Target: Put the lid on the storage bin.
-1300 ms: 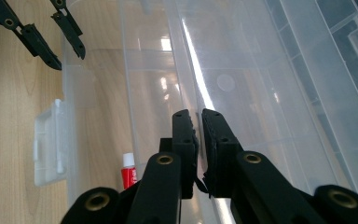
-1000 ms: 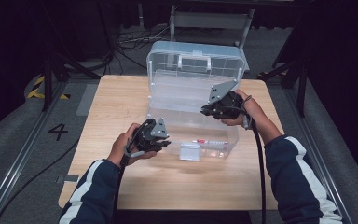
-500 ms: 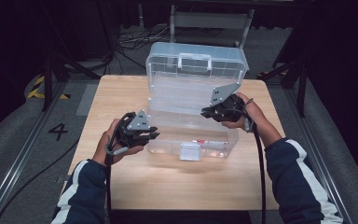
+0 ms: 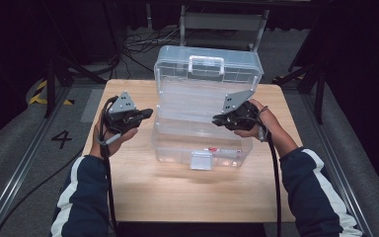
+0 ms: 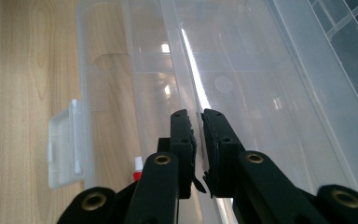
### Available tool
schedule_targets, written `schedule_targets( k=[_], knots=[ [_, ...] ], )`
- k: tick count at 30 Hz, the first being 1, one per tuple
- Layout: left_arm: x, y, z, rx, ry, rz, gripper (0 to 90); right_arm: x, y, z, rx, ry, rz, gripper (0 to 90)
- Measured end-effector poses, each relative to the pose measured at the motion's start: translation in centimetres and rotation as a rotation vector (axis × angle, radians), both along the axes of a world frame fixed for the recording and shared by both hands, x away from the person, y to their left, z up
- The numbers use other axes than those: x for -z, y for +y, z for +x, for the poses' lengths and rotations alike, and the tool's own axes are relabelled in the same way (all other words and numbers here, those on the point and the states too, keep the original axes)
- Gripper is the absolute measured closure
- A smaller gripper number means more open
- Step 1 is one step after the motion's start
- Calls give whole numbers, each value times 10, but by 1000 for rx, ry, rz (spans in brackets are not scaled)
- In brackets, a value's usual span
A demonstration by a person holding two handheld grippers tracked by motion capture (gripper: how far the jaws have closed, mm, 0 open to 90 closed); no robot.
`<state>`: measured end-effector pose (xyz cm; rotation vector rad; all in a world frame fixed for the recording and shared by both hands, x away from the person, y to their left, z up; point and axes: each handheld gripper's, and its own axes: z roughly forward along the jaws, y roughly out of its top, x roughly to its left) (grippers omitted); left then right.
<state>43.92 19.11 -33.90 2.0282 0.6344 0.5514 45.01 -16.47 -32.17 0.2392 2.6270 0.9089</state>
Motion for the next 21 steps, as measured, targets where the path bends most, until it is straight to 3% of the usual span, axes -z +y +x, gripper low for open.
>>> schedule_targets(
  k=[1,3,7,10,13,15,16,21],
  knots=[
    [-5,0,6,-6,-35,-6,900,0,0,0,0,0,-2,830],
    [-11,0,16,11,-59,-49,900,0,1,0,2,1,-3,828],
    [-20,-8,42,-18,-50,-83,900,1,2,-2,3,-9,-10,826],
    [-21,-17,56,-41,-47,-75,900,1,1,-3,2,-10,-11,825],
    [-19,-25,65,-31,-21,-61,900,2,0,-5,0,-8,-10,826],
    [-17,-29,69,-50,-27,-46,900,3,-1,-6,-2,-7,-12,826],
    [-16,-30,70,-38,-10,-61,900,4,0,-7,-2,-5,-10,827],
    [-18,-29,72,-57,-16,-54,900,5,-1,-10,-3,-4,-15,826]
  ],
)
